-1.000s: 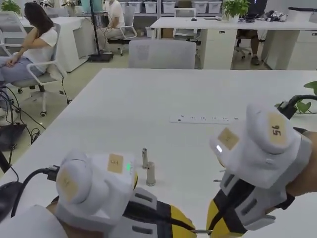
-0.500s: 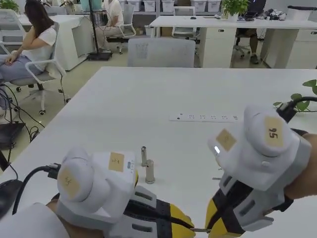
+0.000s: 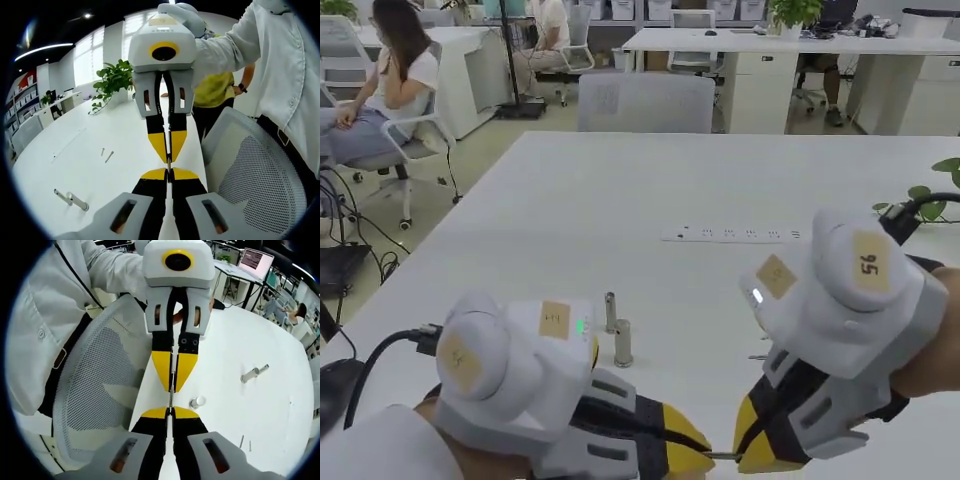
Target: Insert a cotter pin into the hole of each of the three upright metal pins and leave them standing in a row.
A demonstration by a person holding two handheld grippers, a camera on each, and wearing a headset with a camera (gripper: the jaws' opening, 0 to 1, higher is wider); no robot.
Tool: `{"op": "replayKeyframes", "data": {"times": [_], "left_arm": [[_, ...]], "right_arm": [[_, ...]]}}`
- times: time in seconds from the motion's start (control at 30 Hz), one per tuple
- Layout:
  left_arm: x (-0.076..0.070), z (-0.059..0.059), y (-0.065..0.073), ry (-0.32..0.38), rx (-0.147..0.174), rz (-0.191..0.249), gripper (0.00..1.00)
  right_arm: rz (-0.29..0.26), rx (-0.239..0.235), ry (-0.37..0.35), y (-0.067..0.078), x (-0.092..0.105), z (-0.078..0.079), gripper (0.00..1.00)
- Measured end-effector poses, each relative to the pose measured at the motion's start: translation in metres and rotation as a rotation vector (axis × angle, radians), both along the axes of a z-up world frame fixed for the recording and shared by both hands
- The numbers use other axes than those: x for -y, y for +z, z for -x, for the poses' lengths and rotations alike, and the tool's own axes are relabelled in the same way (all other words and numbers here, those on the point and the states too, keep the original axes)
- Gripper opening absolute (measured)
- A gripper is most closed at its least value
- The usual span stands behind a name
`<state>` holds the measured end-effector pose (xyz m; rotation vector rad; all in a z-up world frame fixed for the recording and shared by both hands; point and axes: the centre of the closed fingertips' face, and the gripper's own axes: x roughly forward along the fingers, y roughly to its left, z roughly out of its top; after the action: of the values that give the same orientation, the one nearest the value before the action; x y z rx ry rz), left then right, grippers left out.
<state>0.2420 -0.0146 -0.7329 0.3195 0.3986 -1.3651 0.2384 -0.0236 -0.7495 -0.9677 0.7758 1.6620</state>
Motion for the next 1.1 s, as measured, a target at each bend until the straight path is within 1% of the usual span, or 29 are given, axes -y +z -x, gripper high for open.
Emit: {"op": "replayKeyframes", "data": {"times": [0.1, 0.2, 0.23, 0.3, 0.33, 0.37, 0.47, 0.53, 0.57, 0.67, 0.7, 0.73, 0.8, 0.87, 1.0, 1.03, 1.1], "left_arm": [[0.001, -0.002, 0.000, 0.004, 0.005, 0.006, 0.00], [0.001, -0.003, 0.001, 0.012, 0.005, 0.023, 0.01], [0.001, -0.004, 0.001, 0.014, 0.010, 0.027, 0.01], [0.000, -0.007, 0.000, 0.024, 0.019, 0.024, 0.05], [0.000, -0.007, 0.001, 0.027, 0.011, 0.032, 0.11], [-0.001, -0.007, 0.001, 0.032, -0.003, 0.039, 0.13], [-0.004, -0.010, 0.000, 0.054, 0.002, 0.047, 0.17], [-0.006, -0.012, -0.002, 0.065, -0.009, 0.055, 0.17], [-0.007, -0.012, -0.002, 0.071, -0.010, 0.059, 0.18], [-0.013, -0.018, -0.006, 0.108, -0.004, 0.071, 0.20], [-0.016, -0.022, -0.007, 0.125, 0.009, 0.076, 0.22], [-0.017, -0.022, -0.008, 0.129, 0.008, 0.080, 0.23], [-0.021, -0.025, -0.015, 0.148, -0.006, 0.081, 0.24], [-0.024, -0.028, -0.020, 0.161, -0.002, 0.074, 0.25], [-0.031, -0.037, -0.038, 0.189, 0.005, 0.039, 0.29], [-0.032, -0.039, -0.043, 0.193, 0.003, 0.032, 0.30], [-0.033, -0.042, -0.052, 0.195, -0.010, 0.021, 0.29]], "right_arm": [[0.002, 0.012, -0.004, 0.000, 0.001, -0.002, 0.03], [-0.007, 0.012, -0.016, 0.001, 0.001, -0.004, 0.03], [-0.010, 0.017, -0.020, 0.002, 0.001, -0.005, 0.03], [-0.011, 0.017, -0.024, 0.002, 0.002, -0.007, 0.03], [-0.013, 0.019, -0.030, 0.002, 0.002, -0.008, 0.03], [-0.014, 0.020, -0.032, 0.002, 0.003, -0.008, 0.03], [-0.012, 0.019, -0.037, 0.001, 0.004, -0.009, 0.03], [-0.014, 0.014, -0.044, 0.001, 0.005, -0.009, 0.03], [-0.014, 0.016, -0.046, 0.000, 0.006, -0.010, 0.03], [-0.012, 0.011, -0.062, -0.001, 0.009, -0.012, 0.03], [-0.008, 0.010, -0.066, -0.002, 0.011, -0.012, 0.03], [-0.006, 0.010, -0.070, -0.003, 0.013, -0.012, 0.03], [-0.002, 0.005, -0.080, -0.004, 0.016, -0.013, 0.03], [0.003, 0.008, -0.084, -0.006, 0.018, -0.014, 0.03], [0.014, 0.005, -0.105, -0.009, 0.025, -0.017, 0.03], [0.016, 0.005, -0.109, -0.009, 0.027, -0.018, 0.03], [0.021, 0.001, -0.124, -0.011, 0.030, -0.020, 0.03]]}}
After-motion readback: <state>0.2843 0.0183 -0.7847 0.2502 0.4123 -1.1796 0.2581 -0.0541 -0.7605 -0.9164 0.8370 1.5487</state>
